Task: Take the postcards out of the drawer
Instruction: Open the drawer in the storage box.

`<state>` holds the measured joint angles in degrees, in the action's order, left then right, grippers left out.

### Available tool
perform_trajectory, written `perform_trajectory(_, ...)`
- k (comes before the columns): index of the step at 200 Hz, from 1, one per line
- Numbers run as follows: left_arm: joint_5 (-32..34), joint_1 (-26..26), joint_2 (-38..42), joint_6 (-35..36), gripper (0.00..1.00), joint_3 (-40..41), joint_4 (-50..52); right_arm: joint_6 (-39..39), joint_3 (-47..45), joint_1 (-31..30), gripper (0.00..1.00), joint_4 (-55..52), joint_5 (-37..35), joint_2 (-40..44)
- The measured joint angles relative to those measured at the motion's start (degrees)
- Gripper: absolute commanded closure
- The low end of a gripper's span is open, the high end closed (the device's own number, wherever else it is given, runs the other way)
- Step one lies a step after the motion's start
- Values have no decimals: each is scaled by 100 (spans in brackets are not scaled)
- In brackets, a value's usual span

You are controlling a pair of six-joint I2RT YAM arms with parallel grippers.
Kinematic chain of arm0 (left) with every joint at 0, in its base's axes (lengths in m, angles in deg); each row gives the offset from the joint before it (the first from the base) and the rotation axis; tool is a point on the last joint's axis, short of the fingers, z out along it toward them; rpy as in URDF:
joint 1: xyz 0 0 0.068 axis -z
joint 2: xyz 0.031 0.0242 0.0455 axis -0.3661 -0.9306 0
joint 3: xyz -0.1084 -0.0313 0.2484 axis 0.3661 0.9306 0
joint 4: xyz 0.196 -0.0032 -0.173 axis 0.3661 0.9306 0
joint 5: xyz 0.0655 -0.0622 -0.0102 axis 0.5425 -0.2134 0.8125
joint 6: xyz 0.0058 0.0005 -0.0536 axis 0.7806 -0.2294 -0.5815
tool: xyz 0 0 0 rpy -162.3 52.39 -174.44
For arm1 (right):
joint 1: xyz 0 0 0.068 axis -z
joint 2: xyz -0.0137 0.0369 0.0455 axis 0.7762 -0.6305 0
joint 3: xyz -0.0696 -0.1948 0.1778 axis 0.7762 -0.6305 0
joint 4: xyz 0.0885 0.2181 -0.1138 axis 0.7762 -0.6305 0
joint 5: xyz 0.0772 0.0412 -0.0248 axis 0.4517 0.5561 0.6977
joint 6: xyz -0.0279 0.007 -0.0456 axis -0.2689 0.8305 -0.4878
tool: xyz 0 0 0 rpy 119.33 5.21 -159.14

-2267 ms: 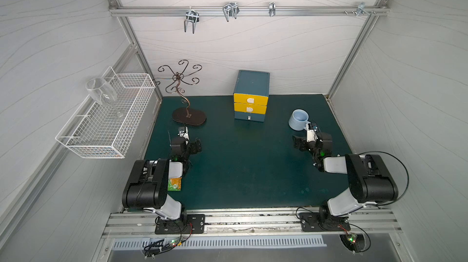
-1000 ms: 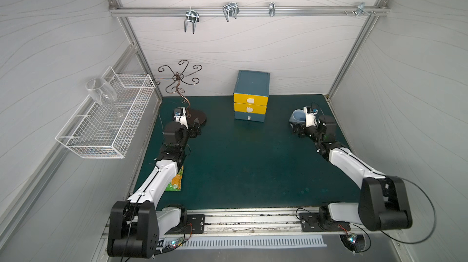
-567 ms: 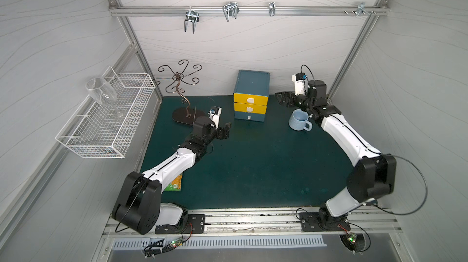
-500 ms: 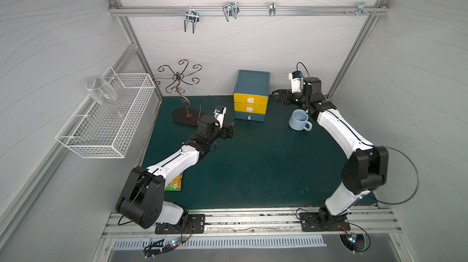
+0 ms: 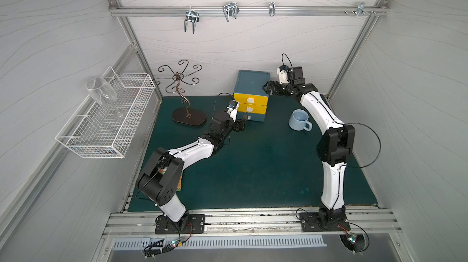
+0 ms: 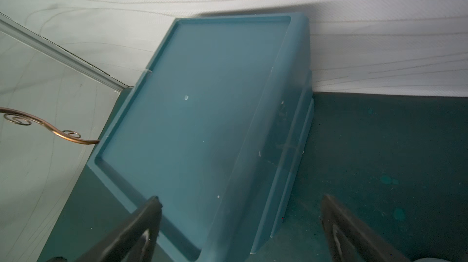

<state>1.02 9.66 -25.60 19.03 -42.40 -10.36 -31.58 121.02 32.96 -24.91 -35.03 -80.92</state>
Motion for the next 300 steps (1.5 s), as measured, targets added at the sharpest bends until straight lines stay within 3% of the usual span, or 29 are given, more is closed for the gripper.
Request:
perform_trajectory(68, 619, 330, -1051, 68, 6, -758, -835, 118, 90, -9, 1, -254, -55, -201)
perform_trajectory(128, 1211, 345, -1344, -813, 5, -1202, -837, 149, 101, -9, 1, -240, 59, -234)
perform_trajectory(147, 1349, 348, -1342, -1499, 5, -1250, -717, 149, 101, -4, 1, -236, 96, -236)
perform_trajectory(194, 1139, 254, -1139, -3980, 5, -1259, 66, 157, 68, 59, 1, -212, 221, -238)
perform_trajectory(257, -153, -216, -1128, -6867, 9, -1259, -98, 229, -85, 151, 1, -4, 492, -236)
perform_trajectory(300, -763, -293, -1626, -8161, 12, -1460, -702, 275, -105, 160, 1, 13, 555, -236)
